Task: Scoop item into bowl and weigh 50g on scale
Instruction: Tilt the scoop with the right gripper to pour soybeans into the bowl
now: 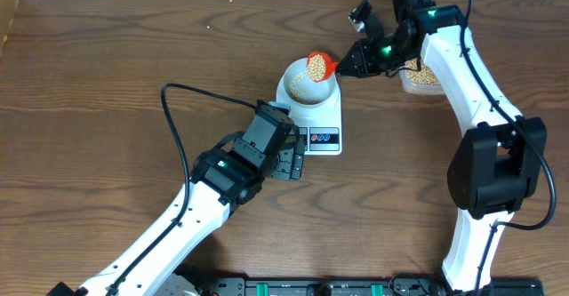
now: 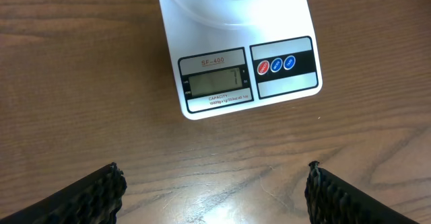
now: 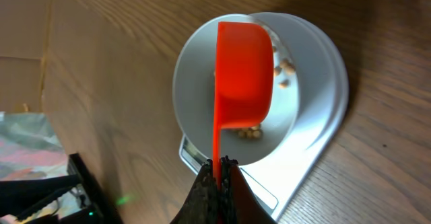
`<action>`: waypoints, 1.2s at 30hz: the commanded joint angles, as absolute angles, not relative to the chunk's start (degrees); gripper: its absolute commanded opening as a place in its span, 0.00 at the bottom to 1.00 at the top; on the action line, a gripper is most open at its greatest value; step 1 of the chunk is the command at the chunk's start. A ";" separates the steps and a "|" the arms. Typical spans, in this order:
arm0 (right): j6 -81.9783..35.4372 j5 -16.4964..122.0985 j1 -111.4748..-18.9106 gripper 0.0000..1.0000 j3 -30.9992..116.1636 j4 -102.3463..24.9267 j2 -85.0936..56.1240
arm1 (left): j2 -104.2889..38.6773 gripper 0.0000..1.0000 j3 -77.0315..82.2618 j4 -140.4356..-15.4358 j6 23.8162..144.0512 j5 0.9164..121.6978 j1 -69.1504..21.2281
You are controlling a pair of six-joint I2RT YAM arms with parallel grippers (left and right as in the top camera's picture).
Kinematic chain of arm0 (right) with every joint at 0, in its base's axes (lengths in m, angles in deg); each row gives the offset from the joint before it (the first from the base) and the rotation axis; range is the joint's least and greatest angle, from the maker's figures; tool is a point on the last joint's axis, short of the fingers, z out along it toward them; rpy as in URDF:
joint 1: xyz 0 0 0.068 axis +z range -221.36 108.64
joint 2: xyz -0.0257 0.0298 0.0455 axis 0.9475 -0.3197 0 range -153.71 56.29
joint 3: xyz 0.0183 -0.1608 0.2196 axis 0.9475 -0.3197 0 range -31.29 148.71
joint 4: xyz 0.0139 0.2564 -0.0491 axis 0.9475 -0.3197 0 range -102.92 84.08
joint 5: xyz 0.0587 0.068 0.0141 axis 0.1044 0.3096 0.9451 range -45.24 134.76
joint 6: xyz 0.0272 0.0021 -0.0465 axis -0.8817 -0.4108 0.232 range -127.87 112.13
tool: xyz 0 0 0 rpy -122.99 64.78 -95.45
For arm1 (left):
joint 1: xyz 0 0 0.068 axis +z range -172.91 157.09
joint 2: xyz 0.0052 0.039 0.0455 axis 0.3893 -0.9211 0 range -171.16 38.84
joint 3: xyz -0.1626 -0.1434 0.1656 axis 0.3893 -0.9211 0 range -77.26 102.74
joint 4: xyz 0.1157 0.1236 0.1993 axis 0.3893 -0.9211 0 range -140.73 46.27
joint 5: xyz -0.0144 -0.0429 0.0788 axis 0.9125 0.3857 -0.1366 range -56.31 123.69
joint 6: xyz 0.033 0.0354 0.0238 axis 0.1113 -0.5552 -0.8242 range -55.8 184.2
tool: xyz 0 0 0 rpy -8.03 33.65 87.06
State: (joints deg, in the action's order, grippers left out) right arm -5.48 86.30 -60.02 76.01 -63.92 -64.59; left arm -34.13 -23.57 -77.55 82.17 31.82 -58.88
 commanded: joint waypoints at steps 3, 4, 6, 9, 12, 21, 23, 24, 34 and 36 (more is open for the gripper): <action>-3.27 85.18 -59.24 0.01 77.48 -63.88 -62.84 | -34.13 0.88 -23.57 -77.49 81.82 31.30 -58.72; -2.99 85.18 -59.24 0.01 77.48 -63.97 -62.84 | -34.13 0.88 -23.57 -77.47 81.82 31.30 -58.72; -2.11 85.14 -59.17 0.01 77.48 -64.25 -62.62 | -34.13 0.88 -23.57 -77.47 81.82 31.30 -58.72; -0.87 83.76 -58.54 0.01 77.48 -64.71 -62.19 | -34.13 0.88 -23.57 -77.49 81.82 31.30 -58.72; -0.50 80.29 -57.58 0.01 77.48 -65.32 -61.86 | -34.13 0.88 -23.57 -77.49 81.82 31.30 -58.72; -0.50 73.77 -55.15 0.01 77.48 -65.28 -60.15 | -34.13 0.88 -23.57 -77.49 81.82 31.30 -58.72; -0.50 73.31 -54.84 0.01 77.48 -65.28 -59.78 | -34.13 0.88 -23.57 -77.49 81.82 31.30 -58.72; -0.50 73.16 -54.78 0.01 77.48 -65.28 -59.65 | -34.13 0.88 -23.57 -77.49 81.82 31.30 -58.72; 0.99 73.16 -54.73 0.01 77.50 -65.39 -58.38 | -34.13 0.88 -23.57 -77.49 81.82 31.30 -58.72; 1.01 73.14 -54.73 0.01 77.50 -65.34 -58.08 | -34.13 0.88 -23.57 -77.47 81.82 31.30 -58.72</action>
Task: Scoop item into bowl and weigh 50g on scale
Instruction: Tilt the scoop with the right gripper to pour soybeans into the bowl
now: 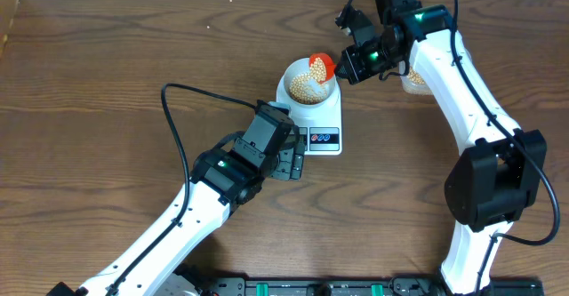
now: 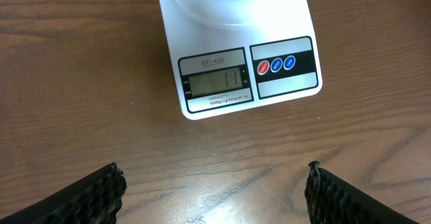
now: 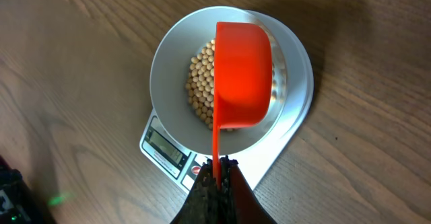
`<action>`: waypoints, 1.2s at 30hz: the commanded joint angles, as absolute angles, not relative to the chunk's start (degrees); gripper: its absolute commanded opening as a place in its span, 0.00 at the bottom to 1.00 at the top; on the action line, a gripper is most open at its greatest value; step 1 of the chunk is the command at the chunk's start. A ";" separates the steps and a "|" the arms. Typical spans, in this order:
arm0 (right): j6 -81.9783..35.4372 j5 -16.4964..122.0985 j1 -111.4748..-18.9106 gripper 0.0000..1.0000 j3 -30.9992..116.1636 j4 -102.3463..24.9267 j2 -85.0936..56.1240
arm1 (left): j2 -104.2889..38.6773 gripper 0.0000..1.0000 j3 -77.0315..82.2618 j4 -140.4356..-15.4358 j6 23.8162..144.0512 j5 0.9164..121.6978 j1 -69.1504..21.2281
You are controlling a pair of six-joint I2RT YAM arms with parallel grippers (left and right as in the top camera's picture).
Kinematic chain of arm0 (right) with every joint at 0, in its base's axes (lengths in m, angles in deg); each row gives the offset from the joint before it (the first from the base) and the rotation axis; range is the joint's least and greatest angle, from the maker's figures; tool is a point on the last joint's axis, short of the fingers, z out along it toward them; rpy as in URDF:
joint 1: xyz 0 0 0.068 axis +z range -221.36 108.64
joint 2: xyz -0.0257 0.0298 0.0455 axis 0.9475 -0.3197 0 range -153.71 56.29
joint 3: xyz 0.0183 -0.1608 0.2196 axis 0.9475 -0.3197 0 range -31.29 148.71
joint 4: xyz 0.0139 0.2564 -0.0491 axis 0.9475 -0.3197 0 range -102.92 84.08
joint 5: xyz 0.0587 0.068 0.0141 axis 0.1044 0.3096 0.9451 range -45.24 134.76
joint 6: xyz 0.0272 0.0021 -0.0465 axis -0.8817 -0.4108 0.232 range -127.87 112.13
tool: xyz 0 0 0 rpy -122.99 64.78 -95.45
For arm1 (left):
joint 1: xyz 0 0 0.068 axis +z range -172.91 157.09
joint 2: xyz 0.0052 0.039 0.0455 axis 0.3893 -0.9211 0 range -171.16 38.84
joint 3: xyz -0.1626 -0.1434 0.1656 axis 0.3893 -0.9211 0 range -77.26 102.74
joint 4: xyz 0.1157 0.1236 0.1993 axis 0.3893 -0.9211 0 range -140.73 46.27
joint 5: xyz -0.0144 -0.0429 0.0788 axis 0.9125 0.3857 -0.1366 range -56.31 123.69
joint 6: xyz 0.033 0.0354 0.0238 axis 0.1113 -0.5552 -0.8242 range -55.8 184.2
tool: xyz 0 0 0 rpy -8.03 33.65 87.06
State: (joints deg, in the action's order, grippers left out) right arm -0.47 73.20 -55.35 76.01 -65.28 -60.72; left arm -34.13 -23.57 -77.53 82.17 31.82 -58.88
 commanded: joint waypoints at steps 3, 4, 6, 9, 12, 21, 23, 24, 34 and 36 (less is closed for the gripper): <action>1.52 73.16 -54.73 0.01 77.50 -65.41 -58.01 | -34.13 0.88 -23.57 -77.49 81.82 31.30 -58.72; 1.82 73.14 -54.73 0.01 77.50 -65.54 -57.97 | -34.13 0.88 -23.57 -77.49 81.82 31.30 -58.72; 2.56 73.16 -54.73 0.01 77.50 -65.71 -57.97 | -34.13 0.88 -23.57 -77.49 81.82 31.30 -58.72; 2.74 73.18 -54.73 0.01 77.50 -65.69 -57.90 | -34.13 0.88 -23.57 -77.47 81.82 31.30 -58.72; 2.76 73.60 -54.73 0.01 77.50 -65.69 -57.90 | -34.13 0.88 -23.57 -77.49 81.82 31.30 -58.72; 3.11 73.88 -54.73 0.01 77.50 -65.63 -57.90 | -34.13 0.88 -23.57 -77.49 81.82 31.30 -58.72; 3.11 74.54 -54.73 0.01 77.50 -65.60 -57.90 | -34.13 0.88 -23.57 -77.49 81.82 31.30 -58.72; 3.11 74.97 -54.73 0.01 77.50 -65.58 -57.90 | -34.13 0.88 -23.57 -77.49 81.82 31.30 -58.72; 3.11 75.13 -54.76 0.01 77.50 -67.07 -57.90 | -34.13 0.88 -23.57 -77.47 81.82 31.30 -58.72; 3.15 75.13 -54.76 0.01 77.50 -66.96 -57.90 | -34.13 0.88 -23.57 -77.49 81.82 31.30 -58.72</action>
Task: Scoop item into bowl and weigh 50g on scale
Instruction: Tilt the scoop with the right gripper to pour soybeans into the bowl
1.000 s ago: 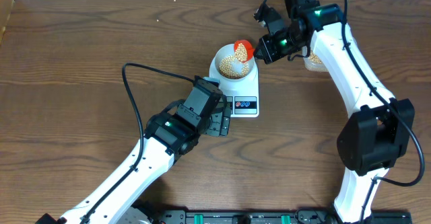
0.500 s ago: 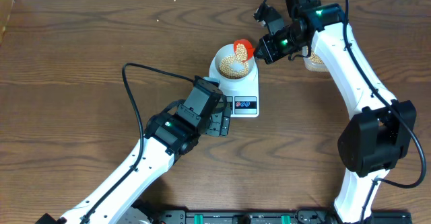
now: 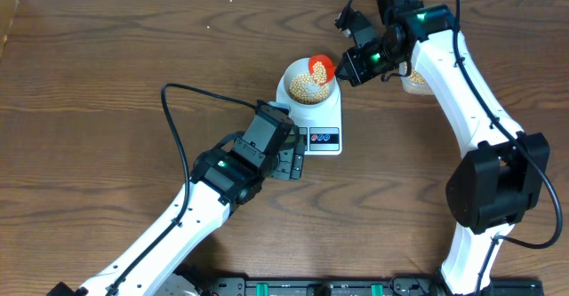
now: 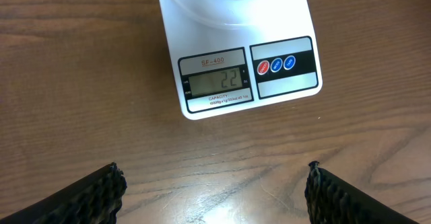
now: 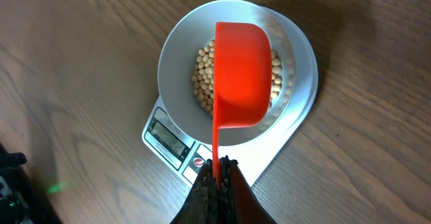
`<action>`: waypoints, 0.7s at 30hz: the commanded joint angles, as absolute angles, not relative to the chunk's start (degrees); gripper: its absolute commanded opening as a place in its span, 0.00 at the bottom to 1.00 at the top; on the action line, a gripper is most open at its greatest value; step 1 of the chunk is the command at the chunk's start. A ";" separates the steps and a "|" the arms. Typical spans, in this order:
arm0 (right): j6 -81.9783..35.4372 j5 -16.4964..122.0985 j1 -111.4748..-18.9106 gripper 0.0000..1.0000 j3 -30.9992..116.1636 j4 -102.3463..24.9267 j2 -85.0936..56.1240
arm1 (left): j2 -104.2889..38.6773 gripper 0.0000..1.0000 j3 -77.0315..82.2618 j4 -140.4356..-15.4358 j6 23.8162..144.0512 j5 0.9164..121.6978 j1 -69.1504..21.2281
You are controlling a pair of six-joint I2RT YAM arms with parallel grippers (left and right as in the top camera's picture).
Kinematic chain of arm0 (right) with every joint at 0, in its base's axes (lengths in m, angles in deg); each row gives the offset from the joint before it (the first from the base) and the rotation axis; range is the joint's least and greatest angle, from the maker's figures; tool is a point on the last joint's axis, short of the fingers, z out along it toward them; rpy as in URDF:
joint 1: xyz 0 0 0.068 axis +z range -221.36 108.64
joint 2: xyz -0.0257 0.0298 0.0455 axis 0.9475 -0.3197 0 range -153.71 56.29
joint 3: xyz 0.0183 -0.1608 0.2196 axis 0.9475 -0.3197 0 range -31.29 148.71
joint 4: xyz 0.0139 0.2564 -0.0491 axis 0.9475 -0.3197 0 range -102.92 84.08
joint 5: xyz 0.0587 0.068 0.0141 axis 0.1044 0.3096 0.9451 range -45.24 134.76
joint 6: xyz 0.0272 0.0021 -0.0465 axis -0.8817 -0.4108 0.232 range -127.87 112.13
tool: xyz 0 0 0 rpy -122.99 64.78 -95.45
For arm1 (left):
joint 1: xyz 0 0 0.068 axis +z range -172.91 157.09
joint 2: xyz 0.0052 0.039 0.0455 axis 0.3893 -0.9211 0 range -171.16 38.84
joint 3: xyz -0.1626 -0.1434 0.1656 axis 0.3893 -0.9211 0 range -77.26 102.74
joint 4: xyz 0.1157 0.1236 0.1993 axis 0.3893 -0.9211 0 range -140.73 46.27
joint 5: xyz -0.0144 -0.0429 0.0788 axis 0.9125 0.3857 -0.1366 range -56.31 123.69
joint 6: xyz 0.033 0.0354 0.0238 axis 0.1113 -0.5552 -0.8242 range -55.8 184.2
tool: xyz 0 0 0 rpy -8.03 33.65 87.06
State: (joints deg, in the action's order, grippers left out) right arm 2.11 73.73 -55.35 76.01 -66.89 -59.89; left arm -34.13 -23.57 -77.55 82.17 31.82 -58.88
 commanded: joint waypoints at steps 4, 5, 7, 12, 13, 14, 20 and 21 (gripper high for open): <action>3.57 75.11 -54.76 0.01 77.50 -66.76 -57.90 | -34.13 0.88 -23.57 -77.49 81.82 31.30 -58.72; 3.59 75.08 -54.76 0.01 77.50 -66.76 -57.90 | -34.13 0.88 -23.57 -77.47 81.82 31.30 -58.72; 4.20 75.06 -54.76 0.01 77.50 -66.79 -57.90 | -34.13 0.88 -23.57 -77.49 81.82 31.30 -58.72; 4.88 74.67 -54.76 0.01 77.50 -66.85 -57.90 | -34.13 0.88 -23.57 -77.49 81.82 31.30 -58.72; 4.90 74.67 -54.76 0.01 77.50 -66.87 -57.90 | -34.13 0.88 -23.57 -77.49 81.82 31.30 -58.72; 4.90 74.67 -54.76 0.01 77.50 -66.98 -57.90 | -34.13 0.88 -23.57 -77.49 81.82 31.30 -58.72; 5.54 73.71 -54.73 0.01 77.50 -67.27 -57.90 | -34.13 0.88 -23.57 -77.49 81.82 31.30 -58.72; 5.56 73.31 -54.73 0.01 77.50 -67.27 -57.90 | -34.13 0.88 -23.57 -77.49 81.82 31.30 -58.72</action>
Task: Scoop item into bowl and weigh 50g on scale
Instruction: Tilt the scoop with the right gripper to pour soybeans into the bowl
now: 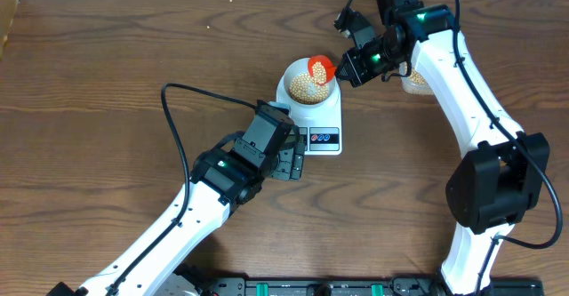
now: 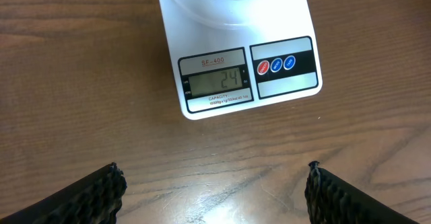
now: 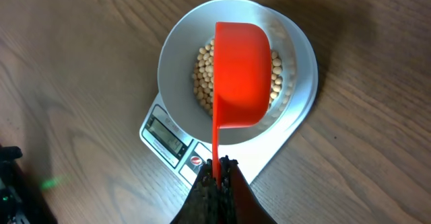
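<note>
A white bowl (image 1: 302, 76) holding beige beans (image 3: 203, 76) stands on the white scale (image 2: 249, 69), whose display reads 24. My right gripper (image 3: 217, 165) is shut on the handle of an orange scoop (image 3: 241, 72), which is tipped over the bowl, bottom side up in the right wrist view. In the overhead view the scoop (image 1: 321, 67) sits over the bowl's right rim. My left gripper (image 2: 212, 183) hangs open over bare table just in front of the scale, with nothing between its fingers.
A container of beans (image 1: 416, 76) stands behind my right arm at the back right. A black cable (image 1: 178, 118) runs from my left arm across the table left of the scale. The table's far edge meets a white wall.
The scale reading has gone from 22 to 24. The scoop and both arms stand almost where they were.
The scoop was tipped over a bowl holding only a few beans, the display nearly blank. Then the bowl held a layer of beans and the scale read 14, then 22, and now 24. My left gripper stayed open in front of the scale throughout.
</note>
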`<action>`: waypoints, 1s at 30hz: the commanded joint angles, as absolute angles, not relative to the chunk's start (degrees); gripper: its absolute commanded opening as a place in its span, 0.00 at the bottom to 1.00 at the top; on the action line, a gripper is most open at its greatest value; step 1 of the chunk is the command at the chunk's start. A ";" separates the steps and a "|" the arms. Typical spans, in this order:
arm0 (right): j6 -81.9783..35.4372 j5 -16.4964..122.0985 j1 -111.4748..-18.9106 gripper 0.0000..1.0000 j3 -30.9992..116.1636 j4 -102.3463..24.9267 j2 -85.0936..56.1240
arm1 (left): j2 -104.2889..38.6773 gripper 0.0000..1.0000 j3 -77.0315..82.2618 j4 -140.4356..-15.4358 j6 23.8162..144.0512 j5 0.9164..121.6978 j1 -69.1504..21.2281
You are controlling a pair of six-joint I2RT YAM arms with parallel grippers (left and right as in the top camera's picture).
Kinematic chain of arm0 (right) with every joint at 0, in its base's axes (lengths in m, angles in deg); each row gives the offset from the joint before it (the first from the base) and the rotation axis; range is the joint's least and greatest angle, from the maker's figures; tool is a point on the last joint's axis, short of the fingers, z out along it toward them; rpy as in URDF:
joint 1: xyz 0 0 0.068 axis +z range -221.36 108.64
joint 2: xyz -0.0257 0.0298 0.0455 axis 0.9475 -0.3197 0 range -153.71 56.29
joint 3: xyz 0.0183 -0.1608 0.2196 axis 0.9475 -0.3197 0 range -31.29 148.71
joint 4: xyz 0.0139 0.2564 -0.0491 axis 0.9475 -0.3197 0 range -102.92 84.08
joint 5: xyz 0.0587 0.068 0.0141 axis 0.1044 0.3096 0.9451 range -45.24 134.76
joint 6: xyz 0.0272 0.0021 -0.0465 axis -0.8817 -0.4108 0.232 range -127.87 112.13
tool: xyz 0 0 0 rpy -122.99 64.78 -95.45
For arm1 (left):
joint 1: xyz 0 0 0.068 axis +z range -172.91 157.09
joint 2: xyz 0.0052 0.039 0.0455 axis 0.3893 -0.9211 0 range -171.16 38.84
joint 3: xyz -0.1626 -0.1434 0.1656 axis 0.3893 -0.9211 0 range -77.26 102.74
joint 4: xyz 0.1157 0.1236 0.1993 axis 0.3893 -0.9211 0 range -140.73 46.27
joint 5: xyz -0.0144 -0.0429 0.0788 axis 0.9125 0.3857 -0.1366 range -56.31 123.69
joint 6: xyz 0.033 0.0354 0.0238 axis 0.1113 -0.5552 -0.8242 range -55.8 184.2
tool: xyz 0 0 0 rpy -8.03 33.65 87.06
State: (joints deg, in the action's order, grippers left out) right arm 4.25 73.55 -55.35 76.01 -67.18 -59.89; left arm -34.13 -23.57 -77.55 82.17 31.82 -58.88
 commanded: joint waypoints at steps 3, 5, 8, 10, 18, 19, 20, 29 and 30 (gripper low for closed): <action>7.05 73.16 -54.73 0.01 77.50 -67.20 -57.90 | -34.13 0.88 -23.57 -77.47 81.82 31.30 -58.72; 7.92 73.14 -54.73 0.01 77.50 -66.79 -57.90 | -34.13 0.88 -23.57 -77.49 81.82 31.30 -58.72; 8.18 73.14 -54.73 0.01 77.50 -66.63 -57.90 | -34.13 0.88 -23.57 -77.49 81.82 31.30 -58.72; 9.76 73.07 -54.73 0.01 77.48 -66.85 -57.90 | -34.13 0.88 -23.57 -77.49 81.82 31.30 -58.72; 11.09 70.34 -54.73 0.01 77.48 -67.07 -57.90 | -34.13 0.88 -23.57 -77.47 81.82 31.30 -58.72; 11.11 70.34 -54.76 0.01 77.48 -67.00 -57.90 | -34.13 0.88 -23.57 -77.49 81.82 31.30 -58.72; 11.09 70.36 -54.76 0.01 77.48 -66.94 -57.90 | -34.13 0.88 -23.57 -77.47 81.82 31.30 -58.72; 12.29 70.30 -52.83 0.01 77.48 -67.03 -57.90 | -34.13 0.88 -23.57 -77.49 81.82 31.30 -58.72; 12.55 70.21 -52.44 0.01 77.50 -67.00 -57.90 | -34.13 0.88 -23.57 -77.49 81.82 31.30 -58.72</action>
State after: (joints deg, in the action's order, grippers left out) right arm 10.65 70.17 -54.21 76.01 -66.85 -59.89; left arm -34.13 -23.57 -77.55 82.17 31.82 -58.88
